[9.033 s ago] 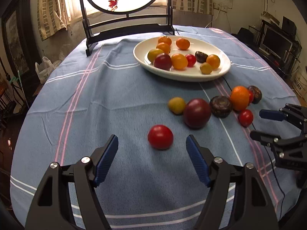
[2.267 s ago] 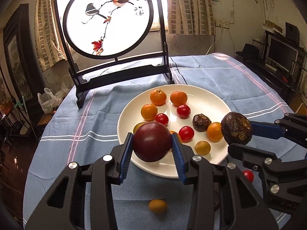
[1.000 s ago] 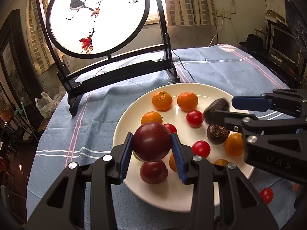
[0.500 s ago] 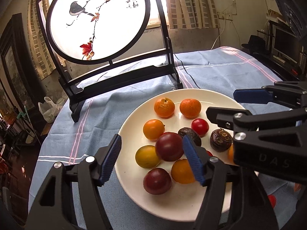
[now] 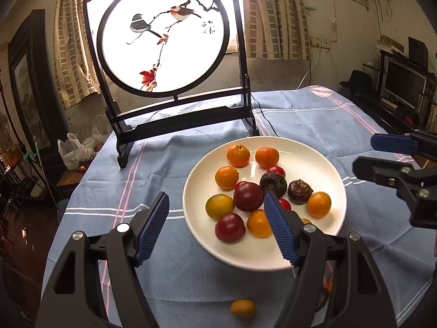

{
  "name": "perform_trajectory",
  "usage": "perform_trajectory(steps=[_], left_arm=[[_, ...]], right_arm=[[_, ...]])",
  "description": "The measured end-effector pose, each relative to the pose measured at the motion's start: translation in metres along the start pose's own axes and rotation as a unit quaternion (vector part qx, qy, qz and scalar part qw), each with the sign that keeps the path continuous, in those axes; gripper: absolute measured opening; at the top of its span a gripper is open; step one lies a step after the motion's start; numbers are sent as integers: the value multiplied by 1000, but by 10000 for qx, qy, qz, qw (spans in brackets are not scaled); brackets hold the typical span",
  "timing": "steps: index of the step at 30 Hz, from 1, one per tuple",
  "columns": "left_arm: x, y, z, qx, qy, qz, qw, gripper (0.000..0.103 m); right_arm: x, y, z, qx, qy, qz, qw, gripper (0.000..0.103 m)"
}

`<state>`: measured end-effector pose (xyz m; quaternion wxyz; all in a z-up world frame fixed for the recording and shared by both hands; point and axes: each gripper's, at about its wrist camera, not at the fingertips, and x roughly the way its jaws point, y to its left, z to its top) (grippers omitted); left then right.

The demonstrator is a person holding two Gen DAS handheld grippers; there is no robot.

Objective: Organize fruits
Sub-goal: 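Grasp a small yellow fruit with the left gripper while the right grasps a red tomato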

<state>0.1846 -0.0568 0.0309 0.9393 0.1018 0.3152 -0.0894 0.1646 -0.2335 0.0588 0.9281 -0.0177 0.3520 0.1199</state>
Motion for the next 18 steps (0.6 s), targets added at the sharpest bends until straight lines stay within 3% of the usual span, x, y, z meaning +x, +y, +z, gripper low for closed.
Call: perform_trajectory(steps=[5, 11, 13, 18], left_arm=[[-24, 4, -42, -5, 202, -250, 9995, 70], [-16, -11, -103, 364, 758, -409, 9956, 70], [-7, -14, -110, 373, 924, -421, 9941, 63], [12, -16, -106, 324, 1047, -386, 9932, 58]], right_arm=[[-30, 3, -45, -68, 92, 61, 9999, 64], [-32, 11, -118, -278, 613, -26, 9977, 64], [-31, 14, -134, -322, 731, -26, 9968, 64], [-30, 15, -147, -234, 830, 94, 9962, 64]])
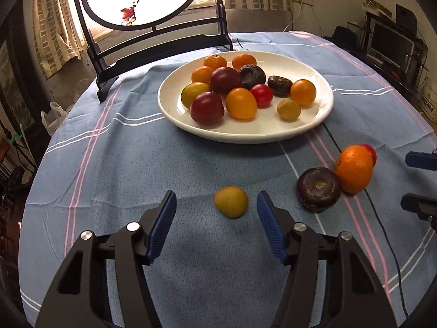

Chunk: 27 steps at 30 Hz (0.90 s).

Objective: Organize fruits
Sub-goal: 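Grasp a small yellow fruit with the left gripper while the right grasps a red tomato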

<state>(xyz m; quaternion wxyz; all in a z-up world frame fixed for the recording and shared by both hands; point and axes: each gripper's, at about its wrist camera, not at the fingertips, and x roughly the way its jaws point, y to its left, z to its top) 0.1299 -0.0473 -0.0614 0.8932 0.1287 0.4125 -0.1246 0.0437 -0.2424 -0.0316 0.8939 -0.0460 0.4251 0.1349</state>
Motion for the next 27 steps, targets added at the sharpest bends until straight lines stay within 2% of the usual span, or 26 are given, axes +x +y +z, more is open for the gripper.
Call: perform_trajectory(steps=[2, 6, 7, 14, 18, 20, 22, 24, 27], left_arm=[[7, -2, 4, 21, 56, -3, 10000, 55], [20, -6, 6, 78, 274, -148, 9995, 29], [20, -7, 4, 93, 266, -159, 9995, 28], [-17, -16, -1, 27, 0, -524, 9986, 28], [-42, -34, -8, 177, -203, -763, 9967, 27], [-50, -45, -12, 298, -268, -810, 9959, 27], [-55, -53, -15, 383, -327, -831, 9953, 27], [-57, -56, -15, 388, -337, -861, 9950, 27], [-55, -54, -16, 319, -287, -803, 9958, 27]], right_arm=[[1, -1, 0, 22, 5, -5, 10000, 64], [7, -4, 3, 21, 53, -40, 10000, 64], [9, -4, 4, -28, 68, -68, 9999, 64], [30, -2, 10, -628, 298, -553, 9960, 63], [46, -1, 18, -849, 411, -627, 9936, 52], [52, -1, 23, -849, 440, -553, 9939, 51], [58, -1, 27, -825, 471, -501, 9942, 39], [60, -3, 30, -700, 506, -267, 9959, 30], [56, 2, 26, -738, 539, -344, 9952, 29]])
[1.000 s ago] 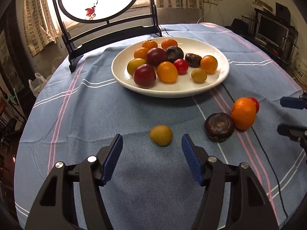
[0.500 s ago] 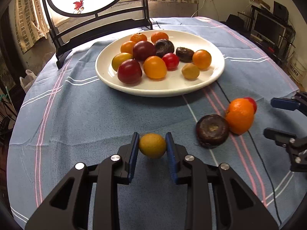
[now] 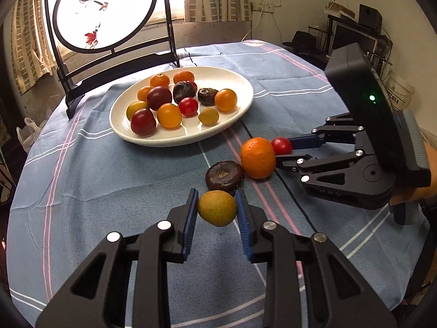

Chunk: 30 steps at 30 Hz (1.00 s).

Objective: Organize fruits
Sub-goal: 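Grasp a small yellow fruit with the left gripper while the right grasps a red tomato, then place the tomato and the yellow fruit on the white plate and release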

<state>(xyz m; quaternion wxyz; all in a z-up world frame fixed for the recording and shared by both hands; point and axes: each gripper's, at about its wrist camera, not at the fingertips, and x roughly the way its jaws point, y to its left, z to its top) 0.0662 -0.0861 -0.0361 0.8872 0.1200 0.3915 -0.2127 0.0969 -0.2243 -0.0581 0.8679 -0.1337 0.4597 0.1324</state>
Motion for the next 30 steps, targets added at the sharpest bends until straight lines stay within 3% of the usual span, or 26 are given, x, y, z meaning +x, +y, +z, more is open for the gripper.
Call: perform_trajectory(steps=[6, 11, 16, 30], left_arm=[[-4, 6, -4, -203, 29, 146, 9997, 27], [-11, 5, -8, -258, -30, 268, 9993, 27], [-17, 6, -8, -374, -131, 469, 9981, 27], [-22, 20, 0, -403, -240, 659, 9967, 27]], right_arm=[[-28, 7, -22, 178, -189, 143, 9996, 29], [-57, 26, -34, 335, -523, 508, 9968, 29], [-77, 50, -30, 224, -886, 489, 9946, 29], [-69, 54, -20, 306, -784, 710, 9939, 29]])
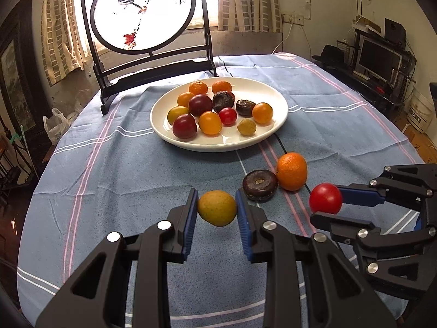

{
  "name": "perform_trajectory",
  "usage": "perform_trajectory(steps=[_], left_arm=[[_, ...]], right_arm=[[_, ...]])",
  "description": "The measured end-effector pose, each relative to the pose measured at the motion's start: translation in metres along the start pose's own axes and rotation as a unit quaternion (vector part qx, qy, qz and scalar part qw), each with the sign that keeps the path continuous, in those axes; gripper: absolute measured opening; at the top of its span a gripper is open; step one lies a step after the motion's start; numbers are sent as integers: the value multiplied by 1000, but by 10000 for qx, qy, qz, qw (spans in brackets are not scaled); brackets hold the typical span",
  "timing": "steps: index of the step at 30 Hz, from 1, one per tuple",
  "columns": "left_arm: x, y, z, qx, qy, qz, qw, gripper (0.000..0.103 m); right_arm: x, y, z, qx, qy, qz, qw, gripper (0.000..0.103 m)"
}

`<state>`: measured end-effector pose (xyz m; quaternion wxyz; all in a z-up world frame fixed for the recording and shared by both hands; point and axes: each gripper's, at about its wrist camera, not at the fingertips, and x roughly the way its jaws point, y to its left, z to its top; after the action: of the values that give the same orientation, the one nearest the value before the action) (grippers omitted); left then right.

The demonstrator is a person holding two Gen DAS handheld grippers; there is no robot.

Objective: Organize fruits
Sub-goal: 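Place the tomato and the yellow fruit on the white plate and release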

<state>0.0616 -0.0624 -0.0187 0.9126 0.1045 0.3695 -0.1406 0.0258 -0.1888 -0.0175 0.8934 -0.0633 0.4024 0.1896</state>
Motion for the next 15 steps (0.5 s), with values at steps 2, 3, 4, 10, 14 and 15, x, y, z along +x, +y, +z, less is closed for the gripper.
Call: perform_trajectory(steps=[2, 3, 4, 10, 14, 15], left_arm=[[3, 1, 3, 11, 8, 10, 10000, 27], [5, 1, 5, 31, 20, 15, 10000, 27], [8, 1, 7, 46, 32, 35, 10000, 27], [16, 3, 33, 102, -101, 192, 9997, 27], [22, 7, 51, 94, -165, 267, 9995, 27], [24, 7, 54, 95, -175, 287, 9994, 27]], right_arm=[[4, -1, 1, -1, 38, 16, 10000, 29], [5, -2, 2, 10, 39, 27, 10000, 29], [7, -2, 5, 20, 28, 26, 10000, 29], [5, -12, 25, 59, -149, 14, 9999, 29], [7, -18, 38, 72, -219, 8, 9997, 30], [8, -19, 41, 89, -239, 11, 9997, 30]])
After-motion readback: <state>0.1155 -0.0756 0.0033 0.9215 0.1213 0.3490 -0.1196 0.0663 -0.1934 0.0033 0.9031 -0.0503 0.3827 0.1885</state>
